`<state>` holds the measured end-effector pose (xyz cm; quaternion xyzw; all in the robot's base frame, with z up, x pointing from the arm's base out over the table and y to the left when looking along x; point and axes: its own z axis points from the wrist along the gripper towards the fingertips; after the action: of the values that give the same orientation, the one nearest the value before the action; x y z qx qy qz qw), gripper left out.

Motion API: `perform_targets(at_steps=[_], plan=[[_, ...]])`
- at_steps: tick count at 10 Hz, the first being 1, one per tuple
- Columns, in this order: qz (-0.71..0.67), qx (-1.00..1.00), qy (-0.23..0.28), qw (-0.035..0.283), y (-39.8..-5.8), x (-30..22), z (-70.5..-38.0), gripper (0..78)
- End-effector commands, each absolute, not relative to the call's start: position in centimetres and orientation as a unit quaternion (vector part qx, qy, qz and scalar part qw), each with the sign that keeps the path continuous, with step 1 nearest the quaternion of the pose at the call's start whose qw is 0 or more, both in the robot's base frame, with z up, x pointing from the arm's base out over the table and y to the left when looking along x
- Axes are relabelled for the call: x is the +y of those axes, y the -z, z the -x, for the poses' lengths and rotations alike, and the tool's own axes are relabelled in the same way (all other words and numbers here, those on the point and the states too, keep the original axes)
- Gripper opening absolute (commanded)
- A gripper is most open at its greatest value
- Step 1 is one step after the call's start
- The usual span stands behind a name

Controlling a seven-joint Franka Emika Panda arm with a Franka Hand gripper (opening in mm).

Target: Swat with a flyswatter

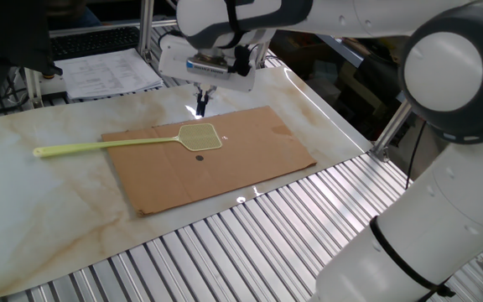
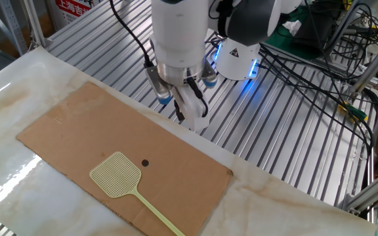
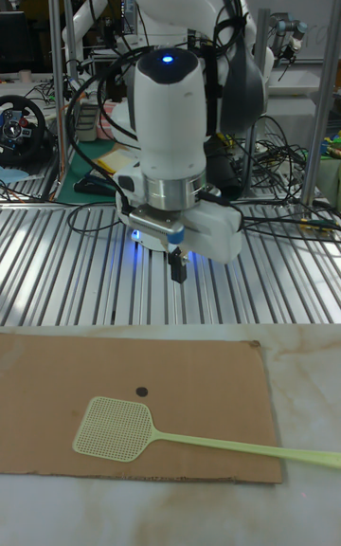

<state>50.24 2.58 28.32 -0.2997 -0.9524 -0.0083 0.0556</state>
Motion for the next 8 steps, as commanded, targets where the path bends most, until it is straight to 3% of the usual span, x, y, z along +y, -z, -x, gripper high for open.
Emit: perform_targets(at_steps=[1,4,8], plan=[[0.32,-0.947,0.014,0.026,-28.44,2.59,-50.29,0.0],[0.353,-0.935,0.015,0.028,-28.44,2.59,-50.29,0.0],[0.377,-0.923,0.064,0.05,-28.44,2.59,-50.29,0.0]])
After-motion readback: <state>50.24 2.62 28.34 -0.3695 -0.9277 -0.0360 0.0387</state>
